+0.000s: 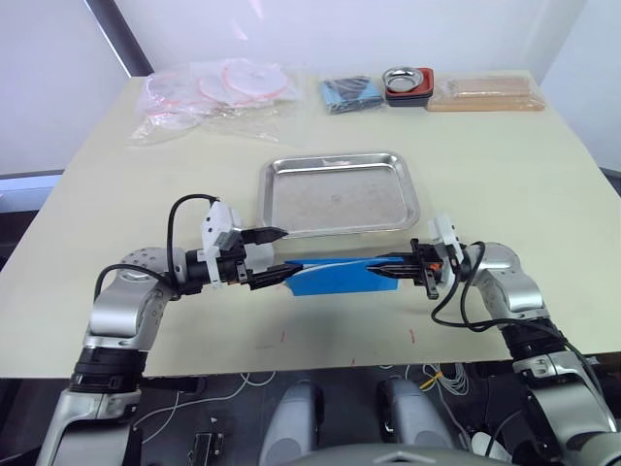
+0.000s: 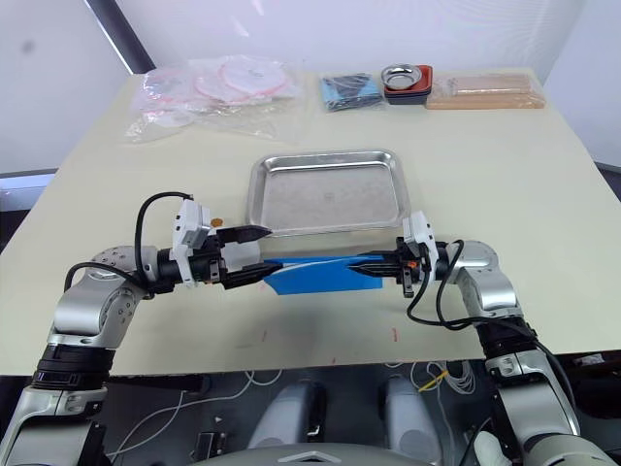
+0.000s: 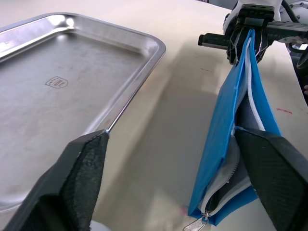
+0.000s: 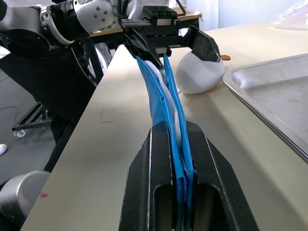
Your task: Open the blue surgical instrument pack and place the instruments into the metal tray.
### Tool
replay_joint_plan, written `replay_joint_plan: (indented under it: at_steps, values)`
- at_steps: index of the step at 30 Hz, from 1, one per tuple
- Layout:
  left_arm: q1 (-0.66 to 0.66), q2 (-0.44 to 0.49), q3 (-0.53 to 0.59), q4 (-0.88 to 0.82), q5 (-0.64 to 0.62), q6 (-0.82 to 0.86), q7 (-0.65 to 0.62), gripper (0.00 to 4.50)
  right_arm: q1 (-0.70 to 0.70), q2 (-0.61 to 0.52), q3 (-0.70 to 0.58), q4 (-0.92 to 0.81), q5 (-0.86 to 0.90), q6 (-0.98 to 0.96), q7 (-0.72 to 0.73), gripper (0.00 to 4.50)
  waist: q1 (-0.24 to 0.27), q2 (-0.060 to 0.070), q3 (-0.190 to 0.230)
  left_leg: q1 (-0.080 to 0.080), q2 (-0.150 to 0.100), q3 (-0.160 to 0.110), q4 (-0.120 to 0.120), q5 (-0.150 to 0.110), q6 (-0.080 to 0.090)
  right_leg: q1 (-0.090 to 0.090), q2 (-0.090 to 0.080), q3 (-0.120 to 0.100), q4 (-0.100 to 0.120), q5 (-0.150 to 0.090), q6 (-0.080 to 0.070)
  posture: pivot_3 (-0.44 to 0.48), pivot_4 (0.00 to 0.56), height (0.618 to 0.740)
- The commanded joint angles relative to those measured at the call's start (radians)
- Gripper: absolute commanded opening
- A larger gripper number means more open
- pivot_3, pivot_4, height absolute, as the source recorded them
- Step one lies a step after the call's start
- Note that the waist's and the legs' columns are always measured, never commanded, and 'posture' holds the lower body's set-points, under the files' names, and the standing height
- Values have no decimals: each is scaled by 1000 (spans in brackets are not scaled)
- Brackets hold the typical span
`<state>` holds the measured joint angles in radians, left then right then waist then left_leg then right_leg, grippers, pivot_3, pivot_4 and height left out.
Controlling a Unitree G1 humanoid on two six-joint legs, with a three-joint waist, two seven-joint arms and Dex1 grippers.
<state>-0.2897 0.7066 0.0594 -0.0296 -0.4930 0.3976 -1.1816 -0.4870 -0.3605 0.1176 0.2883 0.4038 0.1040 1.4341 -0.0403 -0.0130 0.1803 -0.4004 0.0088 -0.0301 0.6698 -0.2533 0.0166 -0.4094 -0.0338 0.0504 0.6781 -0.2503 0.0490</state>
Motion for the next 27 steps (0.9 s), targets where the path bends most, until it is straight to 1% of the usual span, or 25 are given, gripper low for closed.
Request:
replay_joint_plan:
  at_steps: [1,3,4,6,7,14,21,22,23,24,25,26,27]
  values:
    - [9,-3,-5,-12,-14,0,-19,2679,-6,3,-8,-24,17,-18,3,0,0,0,0,0,0,0,0,0,0,0,0,0,0,0,0,0,150,740]
    - [14,-1,-9,-14,-19,6,-28,1627,-5,2,-9,-25,17,-18,2,0,0,0,0,0,0,0,0,0,0,0,0,0,0,0,0,0,150,740]
    - [17,2,-11,-16,-21,10,-33,1006,-5,3,-9,-24,16,-19,1,0,0,0,0,0,0,0,0,0,0,0,0,0,0,0,0,0,150,740]
    - [23,4,-13,-17,-23,13,-38,165,-6,2,-10,-22,16,-20,0,0,0,0,0,0,0,0,0,0,0,0,0,0,0,0,0,0,150,740]
    - [26,4,-12,-17,-24,12,-40,64,-6,2,-11,-22,15,-21,-1,0,0,0,0,0,0,0,0,0,0,0,0,0,0,0,0,0,150,740]
    - [31,-1,-11,-6,-19,0,-45,64,-7,-1,-11,-19,16,-15,0,0,0,0,0,0,0,0,0,0,0,0,0,0,0,0,0,0,150,740]
    - [40,-6,-15,-7,-26,1,-47,64,-17,-32,-22,-35,35,52,4,0,1,0,0,0,0,0,0,0,0,0,0,0,0,0,0,0,150,740]
    - [38,-8,-16,-4,-25,0,-45,0,-19,-35,-25,-33,37,58,3,729,2,0,0,0,0,0,0,0,0,0,0,0,0,0,0,0,150,740]
    - [36,-12,-17,-1,-20,-9,-40,0,-20,-40,-25,-35,39,69,2,1022,2,0,0,0,0,0,0,0,0,0,0,0,0,0,0,0,150,740]
    - [35,-15,-18,2,-14,-17,-37,0,-20,-46,-25,-39,42,76,3,1470,2,0,0,0,0,0,0,0,0,0,0,0,0,0,0,0,150,740]
    - [35,-16,-19,2,-12,-20,-36,0,-19,-54,-26,-48,48,91,5,1960,2,0,0,0,0,0,0,0,0,0,0,0,0,0,0,0,150,740]
    - [35,-16,-21,4,-11,-22,-36,0,-19,-63,-28,-57,56,107,7,2573,2,0,0,0,0,0,0,0,0,0,0,0,0,0,0,0,150,740]
    - [35,-16,-23,6,-9,-24,-36,0,-17,-74,-32,-70,67,128,8,2981,2,0,0,0,0,0,0,0,0,0,0,0,0,0,0,0,150,740]
